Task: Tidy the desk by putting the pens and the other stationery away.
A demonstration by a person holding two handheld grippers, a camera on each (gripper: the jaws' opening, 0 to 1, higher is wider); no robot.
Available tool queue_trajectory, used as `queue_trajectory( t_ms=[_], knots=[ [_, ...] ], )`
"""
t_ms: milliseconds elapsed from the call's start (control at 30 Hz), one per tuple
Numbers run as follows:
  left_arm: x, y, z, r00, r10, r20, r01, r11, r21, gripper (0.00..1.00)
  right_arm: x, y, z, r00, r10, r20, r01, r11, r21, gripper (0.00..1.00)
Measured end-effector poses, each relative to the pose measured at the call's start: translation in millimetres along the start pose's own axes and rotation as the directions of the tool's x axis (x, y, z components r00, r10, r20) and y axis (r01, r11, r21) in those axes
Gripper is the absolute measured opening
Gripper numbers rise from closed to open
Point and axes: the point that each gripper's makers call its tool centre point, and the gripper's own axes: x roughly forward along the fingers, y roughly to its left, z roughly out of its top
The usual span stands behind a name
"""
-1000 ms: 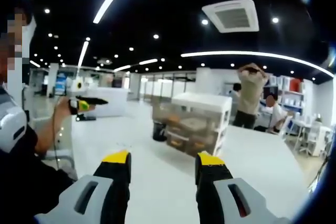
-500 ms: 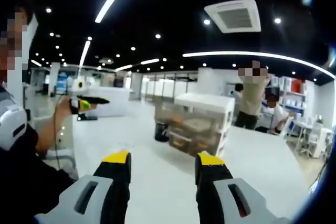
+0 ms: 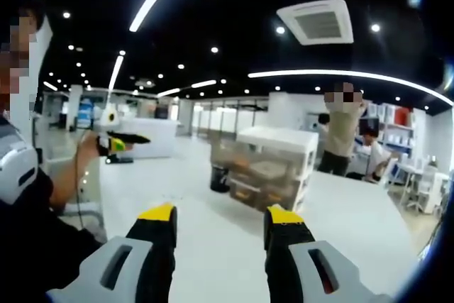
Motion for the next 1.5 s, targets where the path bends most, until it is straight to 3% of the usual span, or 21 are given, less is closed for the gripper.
queue_trajectory(
  t_ms=[400,567,633,700,867,1000,1067,1233,1300,1333,1400,1467,1500],
  knots=[
    [-6,12.0,-7.7,0.999,-0.016,-0.033,0.017,0.999,0.034,0.67,1,2,-1.1,1.0,0.004,-0.007,-0.004,1.0,-0.005,0.47],
    [-6,13.0,-6.5,0.999,-0.015,-0.035,0.016,0.999,0.041,0.67,1,2,-1.7,1.0,0.004,-0.01,-0.004,1.0,-0.004,0.47],
    [-7,13.1,-1.4,0.999,-0.042,-0.026,0.043,0.998,0.055,0.67,3,2,-3.2,1.0,0.007,-0.017,-0.007,1.0,-0.006,0.47],
    [-7,14.5,-4.1,0.994,-0.095,-0.061,0.097,0.994,0.04,0.67,4,3,-4.2,1.0,0.008,-0.022,-0.008,1.0,-0.008,0.47],
    [-5,36.1,-11.9,0.977,-0.11,-0.182,0.123,0.99,0.062,0.67,7,4,-7.0,0.999,0.016,-0.035,-0.016,1.0,-0.012,0.47],
    [-3,44.1,-17.3,0.954,-0.142,-0.264,0.174,0.98,0.101,0.67,8,4,-8.4,0.999,0.019,-0.043,-0.019,1.0,-0.014,0.47],
    [-3,47.0,-22.5,0.934,-0.157,-0.321,0.205,0.971,0.119,0.66,8,5,-8.3,0.999,0.021,-0.043,-0.022,1.0,-0.016,0.47],
    [1,40.0,-27.7,0.897,-0.201,-0.394,0.287,0.942,0.172,0.66,8,5,-8.6,0.999,0.023,-0.044,-0.024,1.0,-0.015,0.47],
    [3,42.2,-31.3,0.87,-0.217,-0.443,0.328,0.926,0.19,0.67,9,6,-9.8,0.999,0.025,-0.049,-0.025,1.0,-0.014,0.47],
    [2,42.2,-31.8,0.868,-0.219,-0.447,0.332,0.924,0.192,0.67,9,6,-9.9,0.998,0.025,-0.049,-0.026,1.0,-0.014,0.47],
    [3,42.8,-35.6,0.84,-0.235,-0.489,0.377,0.902,0.213,0.67,9,7,-10.2,0.998,0.028,-0.051,-0.029,0.999,-0.016,0.47],
    [6,47.4,-36.3,0.83,-0.239,-0.504,0.392,0.892,0.223,0.68,9,7,-9.9,0.998,0.03,-0.05,-0.031,0.999,-0.016,0.47],
    [6,49.8,-38.8,0.816,-0.245,-0.524,0.408,0.886,0.22,0.68,9,8,-10.1,0.998,0.029,-0.051,-0.03,0.999,-0.016,0.47]
  ],
)
